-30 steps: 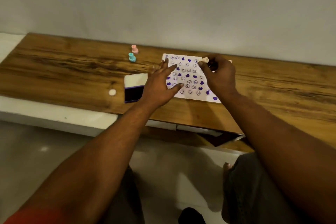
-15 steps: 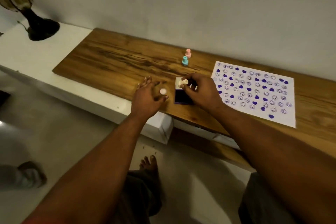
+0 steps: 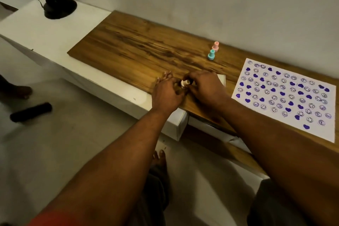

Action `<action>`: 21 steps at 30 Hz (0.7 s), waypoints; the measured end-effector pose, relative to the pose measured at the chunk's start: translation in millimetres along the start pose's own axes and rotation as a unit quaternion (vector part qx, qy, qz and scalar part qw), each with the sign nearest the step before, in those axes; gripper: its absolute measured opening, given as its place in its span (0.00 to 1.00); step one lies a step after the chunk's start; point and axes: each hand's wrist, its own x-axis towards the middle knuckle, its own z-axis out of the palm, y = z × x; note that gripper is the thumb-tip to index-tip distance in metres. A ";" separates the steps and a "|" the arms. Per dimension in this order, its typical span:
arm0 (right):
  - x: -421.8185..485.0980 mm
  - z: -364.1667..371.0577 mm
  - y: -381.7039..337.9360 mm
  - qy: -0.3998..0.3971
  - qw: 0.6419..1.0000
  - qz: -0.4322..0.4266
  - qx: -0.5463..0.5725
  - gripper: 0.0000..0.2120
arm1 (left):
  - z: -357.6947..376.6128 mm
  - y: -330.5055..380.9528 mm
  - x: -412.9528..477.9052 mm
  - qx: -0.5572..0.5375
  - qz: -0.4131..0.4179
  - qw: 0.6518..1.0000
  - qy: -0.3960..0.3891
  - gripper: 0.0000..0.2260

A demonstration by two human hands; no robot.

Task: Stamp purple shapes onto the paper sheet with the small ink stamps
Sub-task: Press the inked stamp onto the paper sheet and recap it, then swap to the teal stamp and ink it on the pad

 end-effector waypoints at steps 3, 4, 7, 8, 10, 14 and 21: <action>0.1 1.1 0.2 -0.022 0.999 0.003 -0.045 0.11 | 0.9 -0.2 -1.3 -0.003 0.002 1.000 0.000 0.16; -0.1 1.2 0.2 -0.026 0.998 0.000 -0.055 0.12 | 1.2 0.0 -1.5 -0.004 0.002 1.000 0.001 0.15; 0.9 1.4 0.0 -0.040 0.995 -0.008 -0.090 0.14 | 3.0 1.2 -2.1 0.001 0.003 1.000 0.002 0.15; 1.8 1.2 -0.2 -0.048 0.993 -0.012 -0.106 0.14 | 3.8 2.1 -2.1 0.003 0.006 1.000 0.003 0.15; 4.6 1.0 -0.5 -0.061 0.988 -0.023 -0.140 0.14 | 5.1 3.4 -2.1 0.009 0.018 1.000 0.003 0.15; 12.4 0.9 -4.1 -0.078 0.979 -0.041 -0.186 0.11 | 7.6 4.4 -0.7 0.029 0.034 0.999 0.001 0.15; 24.0 4.0 -11.2 -0.113 0.961 -0.040 -0.250 0.09 | 9.8 3.8 1.2 0.047 0.035 0.998 0.006 0.14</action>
